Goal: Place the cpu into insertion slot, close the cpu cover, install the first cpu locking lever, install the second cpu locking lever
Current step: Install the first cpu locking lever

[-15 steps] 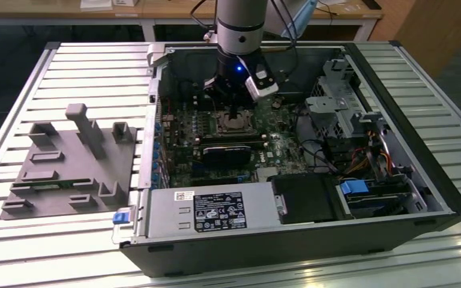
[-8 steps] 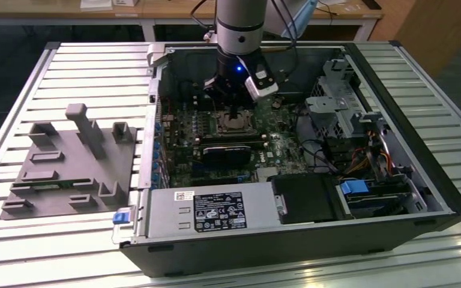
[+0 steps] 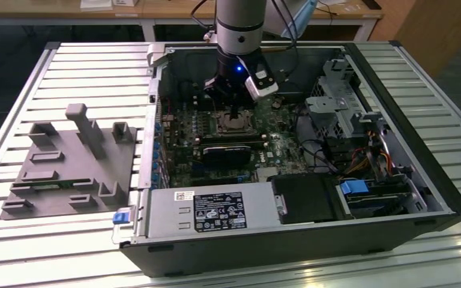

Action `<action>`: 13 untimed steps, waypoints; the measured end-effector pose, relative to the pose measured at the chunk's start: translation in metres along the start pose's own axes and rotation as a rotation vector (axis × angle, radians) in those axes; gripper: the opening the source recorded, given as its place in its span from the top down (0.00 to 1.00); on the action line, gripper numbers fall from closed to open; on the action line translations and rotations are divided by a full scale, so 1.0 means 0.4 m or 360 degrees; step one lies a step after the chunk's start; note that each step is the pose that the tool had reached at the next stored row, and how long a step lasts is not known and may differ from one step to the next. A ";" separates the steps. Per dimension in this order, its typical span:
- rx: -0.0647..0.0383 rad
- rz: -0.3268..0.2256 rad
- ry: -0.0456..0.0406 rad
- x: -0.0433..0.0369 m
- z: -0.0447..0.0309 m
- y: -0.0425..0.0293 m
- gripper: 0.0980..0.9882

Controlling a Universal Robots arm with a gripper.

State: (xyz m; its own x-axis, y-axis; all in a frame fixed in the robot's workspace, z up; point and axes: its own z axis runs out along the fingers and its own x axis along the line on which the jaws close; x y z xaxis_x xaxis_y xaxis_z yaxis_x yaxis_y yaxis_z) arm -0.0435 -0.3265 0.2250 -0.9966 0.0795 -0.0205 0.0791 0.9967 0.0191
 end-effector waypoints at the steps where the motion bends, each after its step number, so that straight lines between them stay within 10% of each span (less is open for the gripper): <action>1: 0.0000 0.0000 0.0000 0.000 0.000 0.000 1.00; 13: 0.0000 0.0000 0.0000 0.000 -0.012 0.000 1.00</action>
State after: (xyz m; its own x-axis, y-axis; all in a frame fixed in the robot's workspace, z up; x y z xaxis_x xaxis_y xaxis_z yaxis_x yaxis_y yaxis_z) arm -0.0435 -0.3265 0.2297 -0.9966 0.0798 -0.0206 0.0794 0.9967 0.0191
